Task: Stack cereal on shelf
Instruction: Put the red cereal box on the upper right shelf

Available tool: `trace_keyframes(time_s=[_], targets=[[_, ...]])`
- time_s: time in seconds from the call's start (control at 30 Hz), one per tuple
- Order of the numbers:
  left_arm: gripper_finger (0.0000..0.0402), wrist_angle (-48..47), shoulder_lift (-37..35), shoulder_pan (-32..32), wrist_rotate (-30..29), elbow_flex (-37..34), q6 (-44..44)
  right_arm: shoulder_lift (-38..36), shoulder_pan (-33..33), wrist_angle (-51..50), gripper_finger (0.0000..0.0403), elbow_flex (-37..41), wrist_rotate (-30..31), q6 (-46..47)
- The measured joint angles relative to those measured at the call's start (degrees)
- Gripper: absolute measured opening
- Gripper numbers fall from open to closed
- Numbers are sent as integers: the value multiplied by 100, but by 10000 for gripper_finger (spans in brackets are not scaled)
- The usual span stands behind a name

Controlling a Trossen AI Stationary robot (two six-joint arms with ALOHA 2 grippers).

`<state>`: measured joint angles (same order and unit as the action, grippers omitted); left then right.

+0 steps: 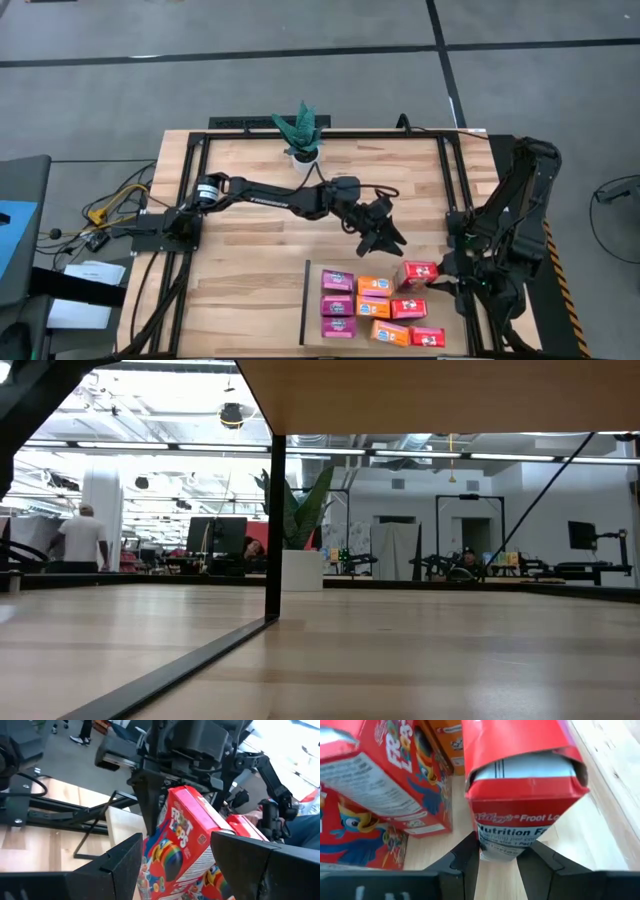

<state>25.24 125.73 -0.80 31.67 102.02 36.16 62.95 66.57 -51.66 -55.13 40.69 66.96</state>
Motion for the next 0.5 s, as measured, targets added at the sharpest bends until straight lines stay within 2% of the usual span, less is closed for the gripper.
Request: trace_keyframes(time_s=[0.17,0.4,0.5], targets=[[224,2,0,11,-62,0,9,4,7,49,167,0,-77,-15],[224,134,0,7,-93,0,118,6,7,79,245,0,-320,2],[224,190,-7,7,-97,0,161,-1,2,116,263,0,-341,4]])
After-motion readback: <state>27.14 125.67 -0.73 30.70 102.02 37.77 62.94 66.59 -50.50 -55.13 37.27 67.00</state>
